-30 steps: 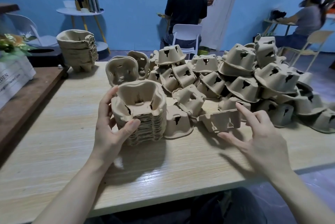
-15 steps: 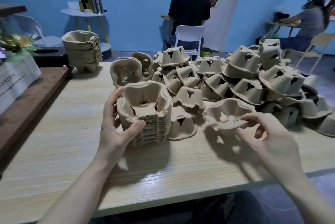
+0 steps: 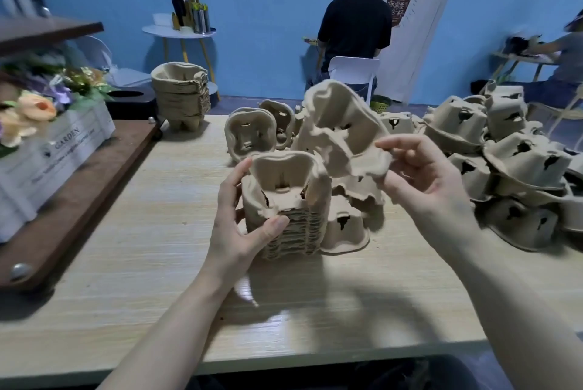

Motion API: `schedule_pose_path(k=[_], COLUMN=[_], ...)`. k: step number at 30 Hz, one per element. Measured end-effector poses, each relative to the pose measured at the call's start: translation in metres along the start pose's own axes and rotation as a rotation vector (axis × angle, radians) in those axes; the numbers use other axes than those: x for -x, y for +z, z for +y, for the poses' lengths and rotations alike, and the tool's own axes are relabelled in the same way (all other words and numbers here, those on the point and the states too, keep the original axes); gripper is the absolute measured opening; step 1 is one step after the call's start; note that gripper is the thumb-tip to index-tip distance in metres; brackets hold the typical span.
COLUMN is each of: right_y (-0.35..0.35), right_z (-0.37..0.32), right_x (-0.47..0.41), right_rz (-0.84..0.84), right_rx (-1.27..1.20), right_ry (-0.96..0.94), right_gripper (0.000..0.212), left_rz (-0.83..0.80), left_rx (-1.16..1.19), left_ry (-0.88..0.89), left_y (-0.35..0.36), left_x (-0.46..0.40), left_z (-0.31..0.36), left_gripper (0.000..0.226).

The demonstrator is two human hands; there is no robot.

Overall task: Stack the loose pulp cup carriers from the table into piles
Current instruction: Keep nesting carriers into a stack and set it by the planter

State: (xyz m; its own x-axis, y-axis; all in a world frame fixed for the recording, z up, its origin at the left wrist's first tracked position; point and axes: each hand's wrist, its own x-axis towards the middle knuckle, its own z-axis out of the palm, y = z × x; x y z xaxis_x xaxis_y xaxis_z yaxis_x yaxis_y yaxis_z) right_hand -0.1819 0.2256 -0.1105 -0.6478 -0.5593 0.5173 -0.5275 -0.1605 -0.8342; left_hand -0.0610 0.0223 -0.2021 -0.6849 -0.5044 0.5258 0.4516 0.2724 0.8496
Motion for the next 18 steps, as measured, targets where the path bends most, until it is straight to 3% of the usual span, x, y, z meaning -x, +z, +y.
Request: schedule_pose_path(k=[8,18], right_y=[0.024,0.028], right_z=[0.015,0.022], right_x=[-0.026,-0.024], right_rz=[-0.243,-0.186], right_rx=[0.043,0.118], right_ry=[0.088,0.111], right_gripper=[0.027,0.038], left_rz=[-0.004,-0.008], left_rx=[-0.045,-0.112], left_ry=[-0.049,-0.069], left_y=[0.001,-0.002], left_x=[0.001,0.002], left_z=[0.001,0.0], left_gripper=[0.094,0.107])
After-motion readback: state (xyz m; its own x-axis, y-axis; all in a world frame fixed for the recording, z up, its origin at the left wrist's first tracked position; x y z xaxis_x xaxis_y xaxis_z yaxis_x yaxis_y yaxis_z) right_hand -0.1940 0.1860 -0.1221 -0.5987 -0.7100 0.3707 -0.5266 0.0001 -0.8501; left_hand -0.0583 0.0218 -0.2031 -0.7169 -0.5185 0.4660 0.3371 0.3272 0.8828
